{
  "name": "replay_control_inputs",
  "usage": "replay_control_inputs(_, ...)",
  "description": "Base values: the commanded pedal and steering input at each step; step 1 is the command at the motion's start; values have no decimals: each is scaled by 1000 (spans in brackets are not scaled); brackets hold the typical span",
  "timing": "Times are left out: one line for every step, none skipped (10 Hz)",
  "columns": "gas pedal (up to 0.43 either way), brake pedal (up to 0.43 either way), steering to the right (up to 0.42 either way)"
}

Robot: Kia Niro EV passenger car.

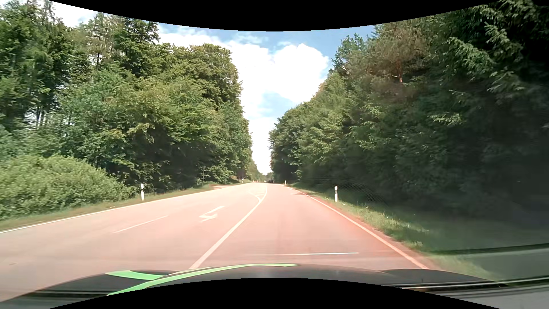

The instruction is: Follow the waypoints while adhering to traffic rules and regulations

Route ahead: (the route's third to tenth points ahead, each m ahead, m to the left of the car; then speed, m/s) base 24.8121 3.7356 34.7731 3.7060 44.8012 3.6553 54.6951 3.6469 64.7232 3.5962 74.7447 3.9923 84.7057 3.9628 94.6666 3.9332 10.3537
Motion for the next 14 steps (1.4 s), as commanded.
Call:
replay_control_inputs(398, 0, 34)
replay_control_inputs(398, 0, 19)
replay_control_inputs(398, 0, 10)
replay_control_inputs(398, 0, 6)
replay_control_inputs(398, 0, 6)
replay_control_inputs(398, 0, 2)
replay_control_inputs(398, 0, 1)
replay_control_inputs(398, 0, 1)
replay_control_inputs(409, 0, 0)
replay_control_inputs(409, 0, -1)
replay_control_inputs(409, 0, -3)
replay_control_inputs(421, 0, -6)
replay_control_inputs(421, 0, -9)
replay_control_inputs(421, 0, -10)
